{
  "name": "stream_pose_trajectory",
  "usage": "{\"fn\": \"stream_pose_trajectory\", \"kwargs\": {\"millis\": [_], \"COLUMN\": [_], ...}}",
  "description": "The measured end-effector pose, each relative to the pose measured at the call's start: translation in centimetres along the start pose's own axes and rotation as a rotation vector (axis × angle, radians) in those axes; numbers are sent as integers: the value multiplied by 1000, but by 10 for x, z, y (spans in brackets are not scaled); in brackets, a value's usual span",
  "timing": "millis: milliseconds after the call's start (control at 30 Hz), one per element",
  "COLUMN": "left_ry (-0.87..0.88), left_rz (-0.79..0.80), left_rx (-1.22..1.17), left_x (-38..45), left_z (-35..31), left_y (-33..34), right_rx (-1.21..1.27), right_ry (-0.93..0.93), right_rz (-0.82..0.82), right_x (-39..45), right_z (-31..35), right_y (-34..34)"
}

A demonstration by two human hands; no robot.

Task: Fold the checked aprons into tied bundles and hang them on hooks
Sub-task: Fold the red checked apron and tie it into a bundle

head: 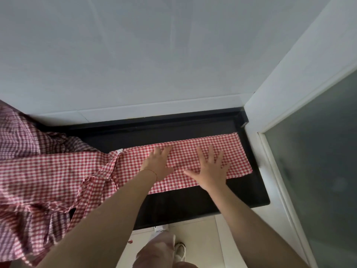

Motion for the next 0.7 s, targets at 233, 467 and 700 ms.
{"fn": "stream_pose_trajectory", "kwargs": {"millis": [233,467,700], "left_ry": [-84,-319,-352], "left_rz": [-60,-244,-177], "left_rx": [199,274,-12], "left_x": [-51,-109,-113], "left_z": [21,61,96], "left_y": [-4,-21,-12], "right_rx": [-17,-166,275], "right_ry": [50,60,-347], "right_rz": [37,-37,60], "right_x": [18,10,-70], "right_z": [-55,-33,131], "right_y": [-2,-43,-42]}}
Point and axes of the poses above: each hand's wrist, its own x-axis towards the middle knuckle, its own y-axis out of the palm, z = x × y, the point moved 8 cm from there along x, towards the middle knuckle, and after that the axes turned 11 degrees about y, right-handed, at the moved point
